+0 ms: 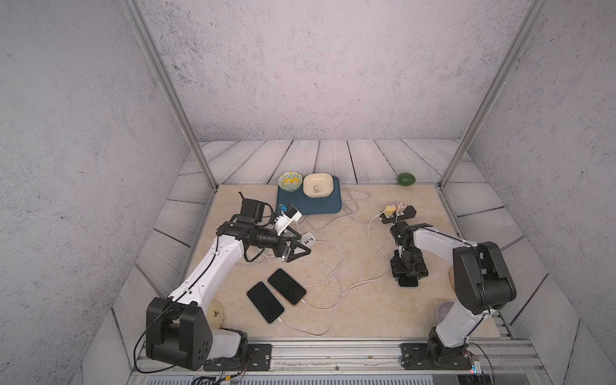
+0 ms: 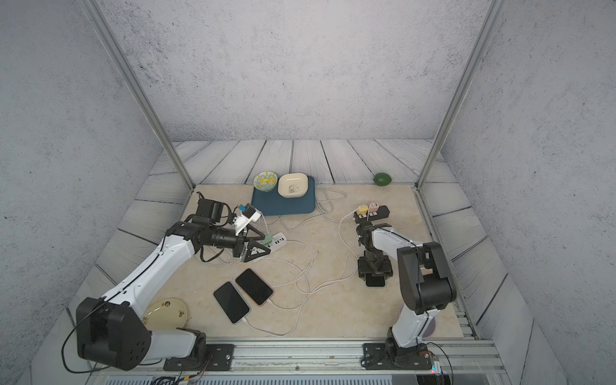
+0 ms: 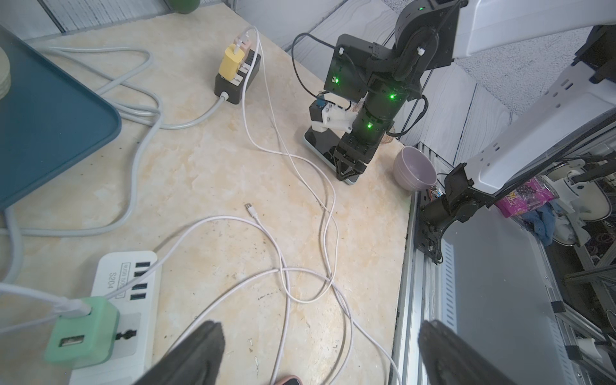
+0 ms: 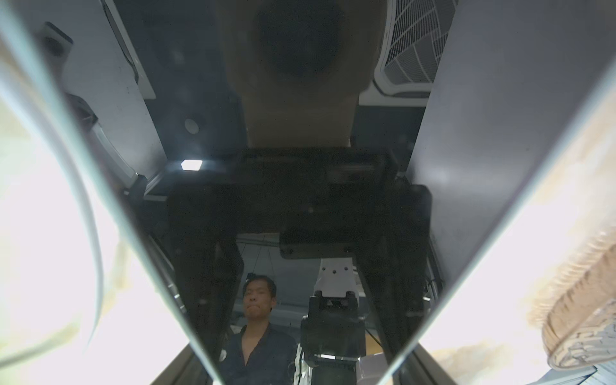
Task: Unplug the charging cable from the phone
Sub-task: Place the phone at the center of the board, then pick up the phone at the center of the board.
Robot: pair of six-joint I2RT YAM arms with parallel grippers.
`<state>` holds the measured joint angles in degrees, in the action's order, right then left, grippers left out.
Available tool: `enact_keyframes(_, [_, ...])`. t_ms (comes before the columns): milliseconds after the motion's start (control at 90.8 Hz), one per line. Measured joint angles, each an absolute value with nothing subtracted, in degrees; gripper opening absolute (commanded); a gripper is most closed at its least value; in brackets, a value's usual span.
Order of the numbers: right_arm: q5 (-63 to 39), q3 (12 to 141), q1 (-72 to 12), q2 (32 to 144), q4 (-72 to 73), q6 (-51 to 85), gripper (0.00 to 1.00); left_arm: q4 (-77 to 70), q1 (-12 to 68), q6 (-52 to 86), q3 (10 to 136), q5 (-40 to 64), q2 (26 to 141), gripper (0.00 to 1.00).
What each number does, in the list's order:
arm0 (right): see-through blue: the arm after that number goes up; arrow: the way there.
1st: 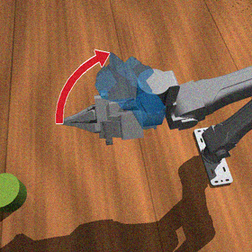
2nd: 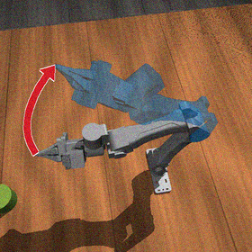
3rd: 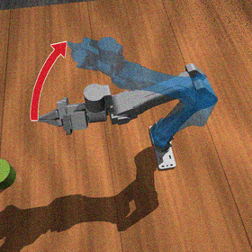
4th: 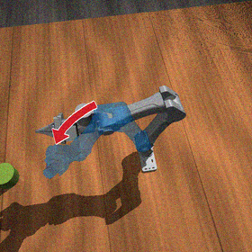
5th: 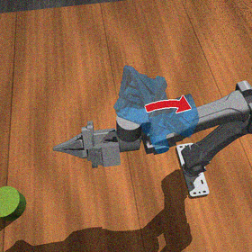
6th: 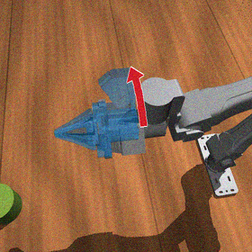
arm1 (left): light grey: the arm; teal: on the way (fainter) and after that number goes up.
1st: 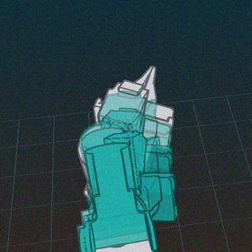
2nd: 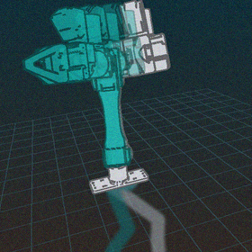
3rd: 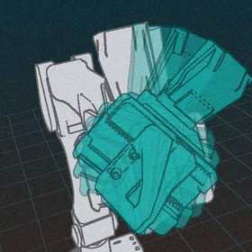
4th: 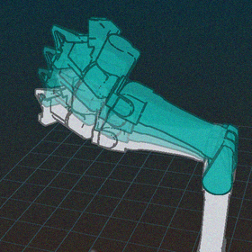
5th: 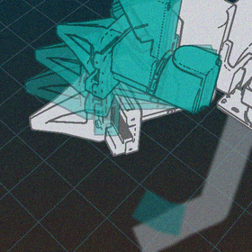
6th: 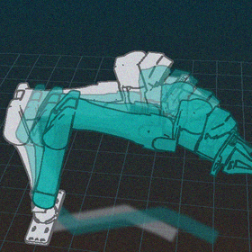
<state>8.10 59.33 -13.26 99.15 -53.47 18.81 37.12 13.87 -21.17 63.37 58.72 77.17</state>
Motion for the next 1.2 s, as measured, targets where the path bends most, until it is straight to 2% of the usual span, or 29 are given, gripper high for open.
enact_keyframes(121, [8.1, 60.4, -13.0, 100.1, -53.9, 18.8, 0.51, 37.1, 13.9, -21.2, 63.4, 58.7, 77.2, 0.98])
enact_keyframes(363, [8.1, 60.8, -12.8, 100.4, -54.2, 18.7, 0.79, 37.2, 13.9, -21.2, 63.4, 58.8, 77.2, 0.98])
enact_keyframes(639, [9.3, 61.4, -12.8, 100.4, -54.4, 18.4, 0.96, 37.3, 13.8, -21.2, 63.4, 58.7, 77.2, 0.98])
enact_keyframes(881, [10.4, 61.5, -14.6, 97.7, -54.3, 16.8, 0.99, 37.3, 13.3, -21.2, 63.4, 58.7, 77.2, 0.98])
enact_keyframes(1200, [6.1, 64.7, -29.3, 91.4, -50.7, 12.2, 0.99, 37.2, 11.7, -21.2, 63.4, 58.7, 77.2, 0.98])
